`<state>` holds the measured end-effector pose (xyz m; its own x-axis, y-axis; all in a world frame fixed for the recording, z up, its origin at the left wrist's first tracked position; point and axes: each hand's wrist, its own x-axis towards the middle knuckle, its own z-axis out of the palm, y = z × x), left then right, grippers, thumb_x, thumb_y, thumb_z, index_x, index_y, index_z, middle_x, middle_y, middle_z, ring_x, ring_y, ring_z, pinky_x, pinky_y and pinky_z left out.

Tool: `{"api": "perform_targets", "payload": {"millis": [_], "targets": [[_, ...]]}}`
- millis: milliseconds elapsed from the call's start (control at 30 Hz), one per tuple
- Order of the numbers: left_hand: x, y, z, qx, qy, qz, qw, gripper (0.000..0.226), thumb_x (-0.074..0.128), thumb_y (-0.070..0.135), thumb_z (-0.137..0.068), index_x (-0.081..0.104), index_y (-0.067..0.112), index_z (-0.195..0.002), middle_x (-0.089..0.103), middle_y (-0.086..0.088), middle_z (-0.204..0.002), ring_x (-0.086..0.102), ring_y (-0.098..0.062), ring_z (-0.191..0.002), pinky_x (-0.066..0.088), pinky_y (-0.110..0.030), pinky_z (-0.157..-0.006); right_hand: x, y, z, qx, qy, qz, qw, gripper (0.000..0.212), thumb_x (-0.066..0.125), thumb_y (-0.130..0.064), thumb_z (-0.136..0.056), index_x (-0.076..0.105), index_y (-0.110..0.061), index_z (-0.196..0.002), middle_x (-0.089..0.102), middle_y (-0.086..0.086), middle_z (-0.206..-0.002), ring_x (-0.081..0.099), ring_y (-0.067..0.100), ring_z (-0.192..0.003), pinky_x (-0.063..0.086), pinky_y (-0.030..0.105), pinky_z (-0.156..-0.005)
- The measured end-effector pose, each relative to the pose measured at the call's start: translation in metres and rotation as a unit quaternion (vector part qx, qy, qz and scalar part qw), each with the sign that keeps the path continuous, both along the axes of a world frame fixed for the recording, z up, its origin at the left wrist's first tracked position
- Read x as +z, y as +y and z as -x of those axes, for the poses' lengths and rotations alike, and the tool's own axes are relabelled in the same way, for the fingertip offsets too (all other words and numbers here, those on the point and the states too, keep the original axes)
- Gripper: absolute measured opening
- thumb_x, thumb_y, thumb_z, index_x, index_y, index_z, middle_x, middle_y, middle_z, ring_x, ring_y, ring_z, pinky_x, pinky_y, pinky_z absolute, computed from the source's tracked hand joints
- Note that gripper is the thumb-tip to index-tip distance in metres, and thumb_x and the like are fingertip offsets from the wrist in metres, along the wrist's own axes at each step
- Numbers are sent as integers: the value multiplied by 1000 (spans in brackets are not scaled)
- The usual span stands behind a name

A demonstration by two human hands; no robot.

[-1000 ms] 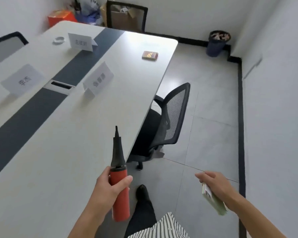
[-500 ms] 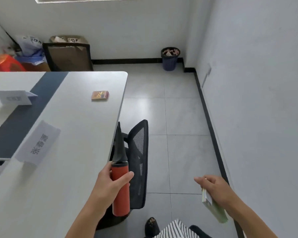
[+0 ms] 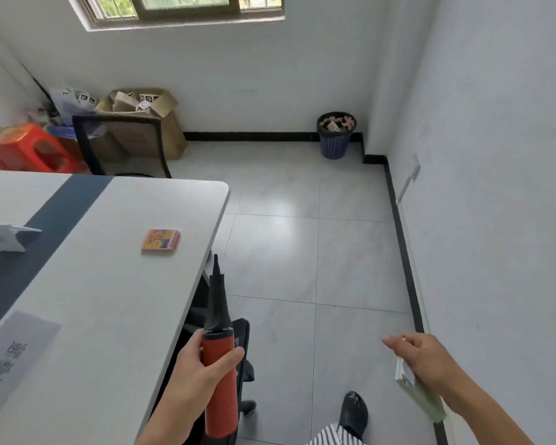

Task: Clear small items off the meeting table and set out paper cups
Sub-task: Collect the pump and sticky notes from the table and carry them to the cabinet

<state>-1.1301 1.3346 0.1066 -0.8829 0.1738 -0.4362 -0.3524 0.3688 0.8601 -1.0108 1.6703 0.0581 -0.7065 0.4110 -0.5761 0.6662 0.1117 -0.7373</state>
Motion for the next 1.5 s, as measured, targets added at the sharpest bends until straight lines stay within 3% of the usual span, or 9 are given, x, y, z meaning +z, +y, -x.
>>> {"api": "perform_targets", "payload": {"millis": [233,467,600,733,833,1000,1200,1367,1500], "targets": [[11,49,67,83,-7,-27,996,24,77,13,-79,60,11,-96,70,-15,-75,72,-32,-65,55,-24,-49,26,58,164,117,22,-37,992,48,68,-38,-87,45,-17,-52,42,-10,-42,42,16,-50,33,31,-57],[-23,38,151,207,-31,8,978,26,80,16,-77,62,12,-96,74,-15,-75,73,-34,-68,61,-44,-63,4,48,308,226,1,-44,973,44,70,-40,-86,49,-17,-54,43,-7,-47,41,9,-45,32,29,-55],[-19,32,221,249,-19,-4,968,25,81,17,-77,63,16,-95,71,-20,-89,71,-38,-79,60,-53,-74,9,33,391,274,-3,-51,960,42,72,-41,-84,52,-19,-54,44,-11,-47,41,5,-41,31,27,-53],[1,23,284,268,3,-15,963,26,80,21,-78,61,23,-96,70,-13,-89,72,-31,-79,61,-38,-65,20,15,474,313,3,-70,947,46,69,-45,-84,58,-6,-64,53,0,-54,48,12,-46,36,27,-55],[7,8,303,308,13,-19,951,25,79,21,-78,62,27,-95,70,-10,-87,72,-27,-76,57,-28,-59,17,-10,523,372,-5,-75,925,44,68,-47,-84,61,-9,-64,54,-6,-48,48,8,-41,37,26,-52],[-5,-16,289,447,-27,12,894,23,78,20,-79,61,20,-94,69,-13,-86,71,-31,-77,60,-40,-69,-9,-71,605,527,-20,-92,845,45,67,-50,-85,55,-16,-58,48,-7,-46,43,11,-43,34,28,-53],[-14,2,251,627,-103,15,772,25,81,17,-76,64,18,-94,73,-14,-81,73,-33,-71,60,-50,-72,-34,-179,683,705,19,-133,696,44,63,-53,-84,53,-18,-59,60,-5,-57,55,16,-57,40,30,-56],[-19,38,249,702,-122,-12,701,27,84,19,-73,65,21,-92,74,-11,-83,74,-29,-71,59,-43,-69,-58,-284,691,799,80,-214,557,42,56,-58,-82,48,-24,-60,59,-4,-66,55,20,-63,34,27,-50],[-22,58,253,721,-115,-18,683,29,85,19,-71,66,22,-93,74,-12,-83,74,-24,-73,56,-33,-67,-90,-339,667,807,110,-252,522,35,46,-56,-80,51,-23,-70,67,7,-86,53,28,-73,34,30,-59]]}}
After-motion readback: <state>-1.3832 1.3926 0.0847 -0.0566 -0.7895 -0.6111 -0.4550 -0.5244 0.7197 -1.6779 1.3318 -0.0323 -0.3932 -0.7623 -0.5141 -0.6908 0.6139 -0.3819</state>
